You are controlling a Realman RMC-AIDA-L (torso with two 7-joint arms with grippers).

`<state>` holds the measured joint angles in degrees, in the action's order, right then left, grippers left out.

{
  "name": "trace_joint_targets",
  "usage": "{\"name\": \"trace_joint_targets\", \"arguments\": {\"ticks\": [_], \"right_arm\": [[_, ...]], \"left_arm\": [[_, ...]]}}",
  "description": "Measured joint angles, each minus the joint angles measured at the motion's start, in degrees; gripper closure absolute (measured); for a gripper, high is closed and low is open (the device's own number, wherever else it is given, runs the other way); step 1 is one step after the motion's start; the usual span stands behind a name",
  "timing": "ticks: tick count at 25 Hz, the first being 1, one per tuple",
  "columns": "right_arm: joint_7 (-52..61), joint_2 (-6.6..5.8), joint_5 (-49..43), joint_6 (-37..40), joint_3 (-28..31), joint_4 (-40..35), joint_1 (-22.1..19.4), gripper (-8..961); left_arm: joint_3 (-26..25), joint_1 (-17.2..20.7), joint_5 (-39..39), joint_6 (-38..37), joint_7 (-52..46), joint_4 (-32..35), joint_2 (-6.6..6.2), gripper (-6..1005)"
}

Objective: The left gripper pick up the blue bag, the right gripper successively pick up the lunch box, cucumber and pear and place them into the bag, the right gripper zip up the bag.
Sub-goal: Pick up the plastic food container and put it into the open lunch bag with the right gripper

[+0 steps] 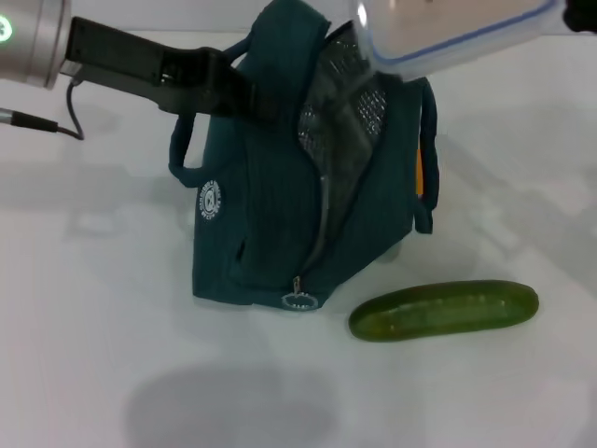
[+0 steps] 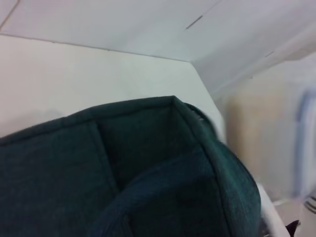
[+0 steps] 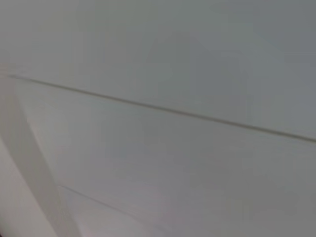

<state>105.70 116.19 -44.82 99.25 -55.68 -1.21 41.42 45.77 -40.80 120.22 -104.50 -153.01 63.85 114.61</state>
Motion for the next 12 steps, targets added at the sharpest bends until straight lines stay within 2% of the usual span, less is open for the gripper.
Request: {"name": "trace_joint_targets", "arguments": {"ticks": [4, 12], "right_arm": [[-0.42, 0.0, -0.08, -3.77, -3.42, 0.54, 0.9, 828], [-0.69, 0.0, -0.1, -6.61, -7.74, 0.29, 0.43, 822]], "left_arm": [[-0.22, -0.45, -0.83, 0.05, 0.2, -0.23, 0.55, 950], [-0.22, -0.41, -1.67, 0.7, 0.31, -0.4, 0.66, 950]]}}
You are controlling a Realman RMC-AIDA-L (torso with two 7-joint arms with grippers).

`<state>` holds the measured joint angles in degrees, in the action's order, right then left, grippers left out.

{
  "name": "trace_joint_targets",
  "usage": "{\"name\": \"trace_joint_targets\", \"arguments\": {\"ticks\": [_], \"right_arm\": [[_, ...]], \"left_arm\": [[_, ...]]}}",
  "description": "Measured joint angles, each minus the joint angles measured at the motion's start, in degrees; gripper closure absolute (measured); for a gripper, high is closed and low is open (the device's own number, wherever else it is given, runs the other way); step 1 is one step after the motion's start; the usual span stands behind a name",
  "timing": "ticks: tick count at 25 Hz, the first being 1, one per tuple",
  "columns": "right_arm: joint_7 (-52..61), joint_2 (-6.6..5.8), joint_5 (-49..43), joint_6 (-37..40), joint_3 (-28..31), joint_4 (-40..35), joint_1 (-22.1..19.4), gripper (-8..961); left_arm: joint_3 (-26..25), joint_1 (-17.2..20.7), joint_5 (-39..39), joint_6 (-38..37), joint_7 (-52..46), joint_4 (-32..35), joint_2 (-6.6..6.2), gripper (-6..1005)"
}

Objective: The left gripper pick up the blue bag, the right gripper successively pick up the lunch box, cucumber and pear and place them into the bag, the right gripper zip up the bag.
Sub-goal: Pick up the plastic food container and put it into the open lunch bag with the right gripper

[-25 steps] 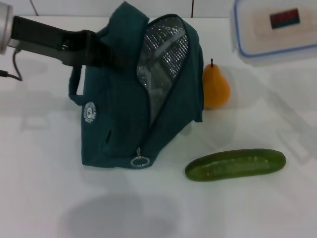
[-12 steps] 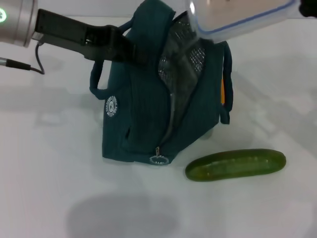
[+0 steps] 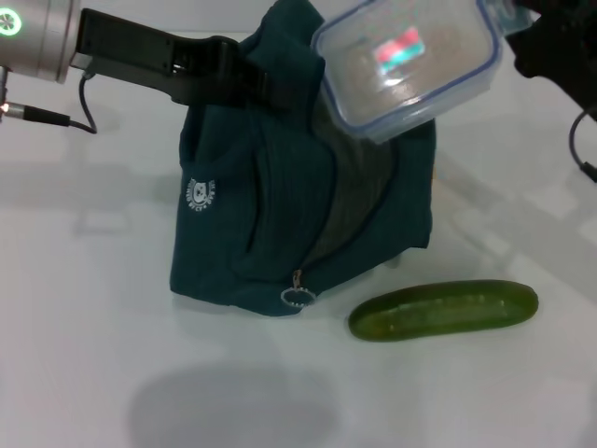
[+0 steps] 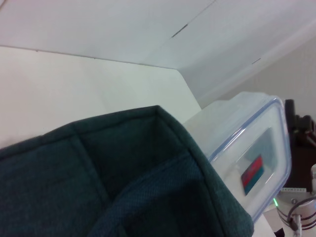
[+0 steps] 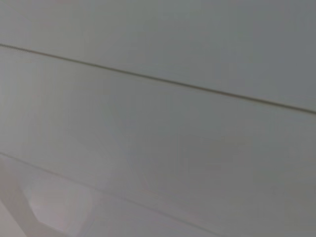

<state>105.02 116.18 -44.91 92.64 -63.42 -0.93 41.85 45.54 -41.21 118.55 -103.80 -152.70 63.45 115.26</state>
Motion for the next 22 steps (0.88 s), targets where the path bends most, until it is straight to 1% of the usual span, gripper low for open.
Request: {"name": "trace_joint_targets", "arguments": {"ticks": [5, 10, 11, 12, 13, 22], "right_arm": [[-0.07, 0.0, -0.01, -3.12, -4.0, -0.53, 0.62, 818], [0.37, 0.0, -0.01, -7.62, -8.0, -0.82, 2.19, 815], [0.34, 0.0, 0.0, -8.56, -9.59, -1.56, 2.62, 814], [0.34, 0.0, 0.0, -8.56, -9.59, -1.56, 2.62, 813], [0.07, 0.01, 0.02, -9.22, -10.76, -3.15, 2.54, 812], [-0.29, 0.0, 0.6, -9.33, -12.41, -5.95, 1.75, 806]], "left_arm": [[0.14, -0.07, 0.0, 0.04, 0.03, 0.0, 0.69, 949], [0.11, 0.31, 0.0, 0.28, 0.34, -0.09, 0.82, 950], [0.07, 0.4, 0.0, 0.38, 0.41, -0.09, 0.83, 950], [0.02, 0.47, 0.0, 0.51, 0.53, -0.23, 0.83, 949], [-0.02, 0.5, 0.0, 0.61, 0.6, -0.36, 0.83, 949], [-0.14, 1.14, 0.14, 0.95, 0.93, -0.88, 0.43, 950]]}}
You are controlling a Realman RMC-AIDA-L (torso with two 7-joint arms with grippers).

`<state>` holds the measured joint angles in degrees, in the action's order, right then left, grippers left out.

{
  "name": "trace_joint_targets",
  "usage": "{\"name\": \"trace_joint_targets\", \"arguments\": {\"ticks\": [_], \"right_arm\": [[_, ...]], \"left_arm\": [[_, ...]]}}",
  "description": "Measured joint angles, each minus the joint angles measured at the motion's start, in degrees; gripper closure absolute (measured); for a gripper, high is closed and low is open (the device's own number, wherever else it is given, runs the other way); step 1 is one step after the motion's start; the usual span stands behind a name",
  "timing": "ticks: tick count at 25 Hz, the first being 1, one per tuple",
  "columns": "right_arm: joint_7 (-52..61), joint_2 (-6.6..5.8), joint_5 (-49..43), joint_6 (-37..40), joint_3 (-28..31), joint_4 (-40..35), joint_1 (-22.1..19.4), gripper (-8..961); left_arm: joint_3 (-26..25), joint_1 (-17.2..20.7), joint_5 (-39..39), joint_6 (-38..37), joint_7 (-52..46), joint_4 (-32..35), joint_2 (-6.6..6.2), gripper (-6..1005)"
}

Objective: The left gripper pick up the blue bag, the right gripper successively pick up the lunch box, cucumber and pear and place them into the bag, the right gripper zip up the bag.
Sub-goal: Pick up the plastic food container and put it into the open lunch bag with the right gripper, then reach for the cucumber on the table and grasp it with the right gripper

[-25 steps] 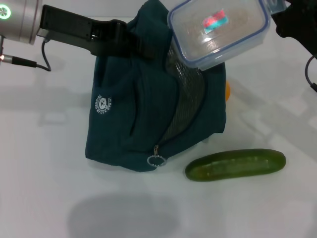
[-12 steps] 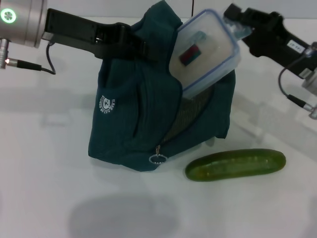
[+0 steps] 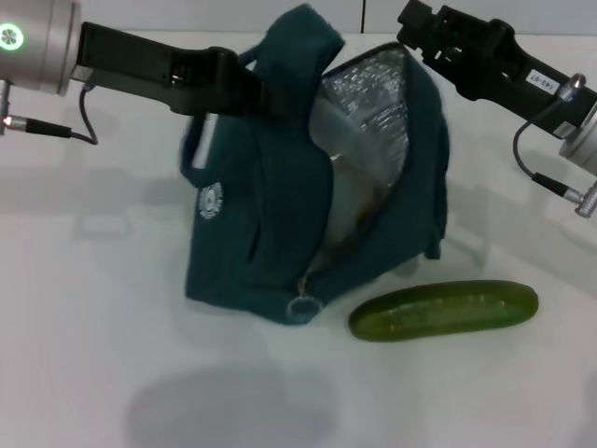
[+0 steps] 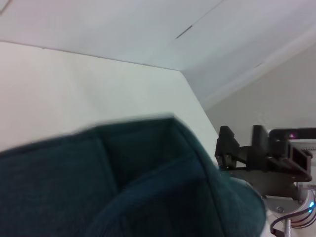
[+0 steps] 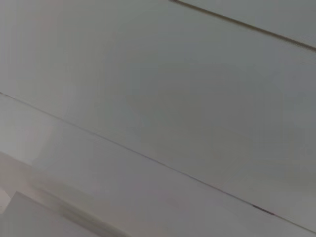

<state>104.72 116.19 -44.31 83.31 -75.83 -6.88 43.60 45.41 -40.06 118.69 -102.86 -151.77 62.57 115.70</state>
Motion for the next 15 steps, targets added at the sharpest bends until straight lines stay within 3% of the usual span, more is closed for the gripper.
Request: {"name": "trace_joint_targets", "arguments": {"ticks": [1, 8, 12, 15], "right_arm": [[-0.12, 0.0, 0.07, 0.19, 0.11, -0.76, -0.59, 805], [-2.54, -0.3, 0.09, 0.57, 0.19, -7.4, -5.65, 548], [-6.22, -1.9, -0.43, 1.44, 0.56, -13.01, -10.56, 377], [-10.62, -3.95, -3.15, 4.76, 0.4, -16.6, -13.14, 379]], "left_arm": [[-0.05, 0.12, -0.03, 0.03, 0.01, 0.0, -0.06, 950], [-0.53, 0.81, -0.08, 0.08, 0.01, 0.23, -0.56, 950], [-2.15, 2.05, -0.12, 0.05, 0.01, 0.61, -1.08, 949], [-3.89, 3.75, -0.28, -0.05, 0.45, 0.7, -1.5, 949]]}}
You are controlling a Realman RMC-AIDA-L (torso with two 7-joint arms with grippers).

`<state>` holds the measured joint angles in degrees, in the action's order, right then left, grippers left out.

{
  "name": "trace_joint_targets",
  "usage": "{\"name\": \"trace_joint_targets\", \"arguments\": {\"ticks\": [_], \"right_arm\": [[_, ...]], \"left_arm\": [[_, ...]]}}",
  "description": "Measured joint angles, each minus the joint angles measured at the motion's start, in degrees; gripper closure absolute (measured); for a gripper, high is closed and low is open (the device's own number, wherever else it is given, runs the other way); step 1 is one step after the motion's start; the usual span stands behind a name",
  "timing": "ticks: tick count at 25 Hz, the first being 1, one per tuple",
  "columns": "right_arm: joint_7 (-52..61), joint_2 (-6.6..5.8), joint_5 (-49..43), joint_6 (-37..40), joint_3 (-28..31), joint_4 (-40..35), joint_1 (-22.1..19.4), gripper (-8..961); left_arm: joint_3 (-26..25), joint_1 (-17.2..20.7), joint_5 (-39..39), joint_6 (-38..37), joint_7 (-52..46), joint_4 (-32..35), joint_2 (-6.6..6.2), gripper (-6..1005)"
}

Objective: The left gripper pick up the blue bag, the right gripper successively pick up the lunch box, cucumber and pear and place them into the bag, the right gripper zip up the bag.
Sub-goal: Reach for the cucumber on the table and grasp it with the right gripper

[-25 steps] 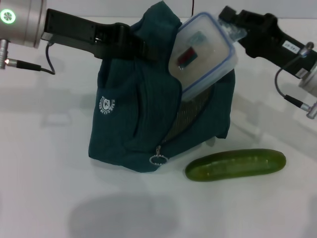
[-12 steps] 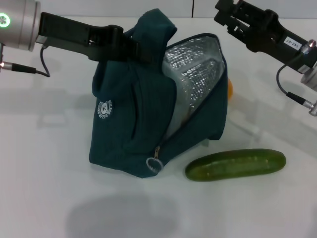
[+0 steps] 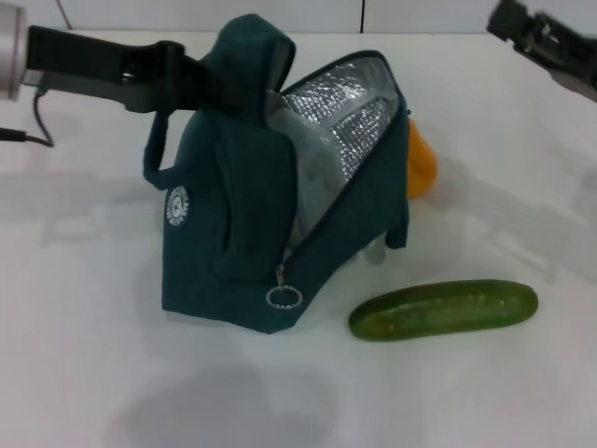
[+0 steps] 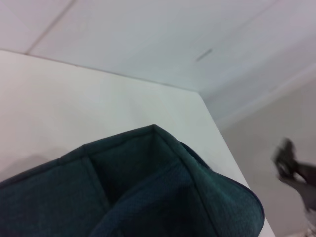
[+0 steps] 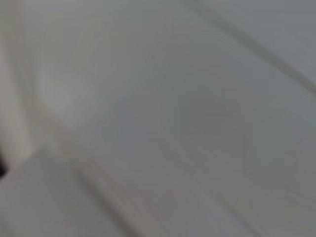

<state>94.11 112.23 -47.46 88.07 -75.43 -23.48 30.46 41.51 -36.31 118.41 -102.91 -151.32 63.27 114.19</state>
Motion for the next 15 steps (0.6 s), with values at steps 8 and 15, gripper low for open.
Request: {"name": "trace_joint_targets", "arguments": {"ticks": [8, 15], "right_arm": [[-2.16, -5.92, -22.99, 1.56, 1.16, -15.84, -0.99, 338], [2.13, -7.24, -49.19, 6.77, 5.71, -27.34, 6.57, 301]], "left_arm": [[-0.38, 2.03, -0.88, -0.24, 0.54, 0.01, -0.31, 949], [-0.28, 2.37, -2.35, -0.47, 0.67, 0.01, -0.27, 950]]}}
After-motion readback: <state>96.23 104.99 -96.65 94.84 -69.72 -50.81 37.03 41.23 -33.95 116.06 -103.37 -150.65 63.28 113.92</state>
